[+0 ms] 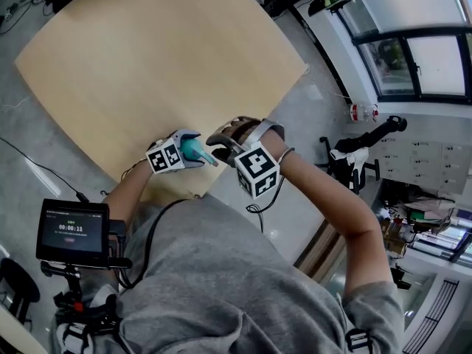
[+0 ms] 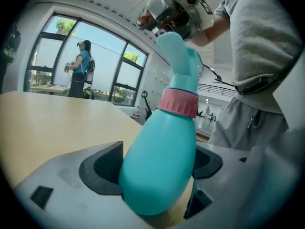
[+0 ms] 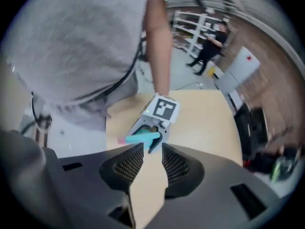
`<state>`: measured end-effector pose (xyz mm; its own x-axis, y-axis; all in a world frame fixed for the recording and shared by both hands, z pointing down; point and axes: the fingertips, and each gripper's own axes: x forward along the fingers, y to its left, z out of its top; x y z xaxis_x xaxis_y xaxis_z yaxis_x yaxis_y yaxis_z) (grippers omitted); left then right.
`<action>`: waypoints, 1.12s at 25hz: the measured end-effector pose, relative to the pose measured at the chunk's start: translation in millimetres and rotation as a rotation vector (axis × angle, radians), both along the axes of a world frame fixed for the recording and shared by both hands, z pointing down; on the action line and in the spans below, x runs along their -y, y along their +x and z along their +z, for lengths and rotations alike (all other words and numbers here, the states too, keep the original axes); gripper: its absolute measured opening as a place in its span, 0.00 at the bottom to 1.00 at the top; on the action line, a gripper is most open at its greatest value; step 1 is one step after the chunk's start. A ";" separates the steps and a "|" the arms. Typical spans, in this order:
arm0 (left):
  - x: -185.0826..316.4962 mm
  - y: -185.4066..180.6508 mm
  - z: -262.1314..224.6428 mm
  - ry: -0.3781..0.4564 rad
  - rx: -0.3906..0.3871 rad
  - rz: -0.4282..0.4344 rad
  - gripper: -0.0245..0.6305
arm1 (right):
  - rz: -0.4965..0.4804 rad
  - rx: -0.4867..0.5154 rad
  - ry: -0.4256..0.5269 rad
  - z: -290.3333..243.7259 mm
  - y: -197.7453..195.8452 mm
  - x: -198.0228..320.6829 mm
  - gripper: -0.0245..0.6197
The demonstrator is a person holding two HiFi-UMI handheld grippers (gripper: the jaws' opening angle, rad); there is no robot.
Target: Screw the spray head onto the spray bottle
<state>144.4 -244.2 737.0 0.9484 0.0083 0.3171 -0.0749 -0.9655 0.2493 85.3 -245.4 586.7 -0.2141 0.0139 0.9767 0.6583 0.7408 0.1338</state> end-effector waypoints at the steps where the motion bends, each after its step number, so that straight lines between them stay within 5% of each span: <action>1: -2.8 -1.5 1.1 0.001 0.007 0.030 0.60 | -0.153 -0.027 0.071 4.5 1.3 -2.5 0.20; 4: -9.4 -4.9 4.5 0.007 0.027 0.097 0.61 | -0.487 -0.062 0.173 23.1 -0.5 -16.1 0.20; 7: -11.8 -7.5 6.3 0.006 0.037 0.133 0.61 | -0.654 -0.067 0.185 38.7 -5.7 -24.6 0.21; 19: -23.9 -6.8 7.1 0.000 0.042 0.205 0.61 | -0.864 -0.154 0.145 73.2 -2.5 -39.1 0.32; 21: -23.5 -5.0 5.4 -0.002 0.026 0.179 0.62 | -0.779 -0.156 0.111 85.7 -1.1 -41.3 0.32; 25: -17.5 -0.2 1.1 0.004 -0.012 0.081 0.62 | -0.302 -0.191 -0.042 93.7 -1.0 -38.3 0.26; 28: -13.8 2.1 -0.9 0.010 -0.033 0.008 0.62 | -0.070 -0.185 -0.088 91.5 -1.2 -33.8 0.26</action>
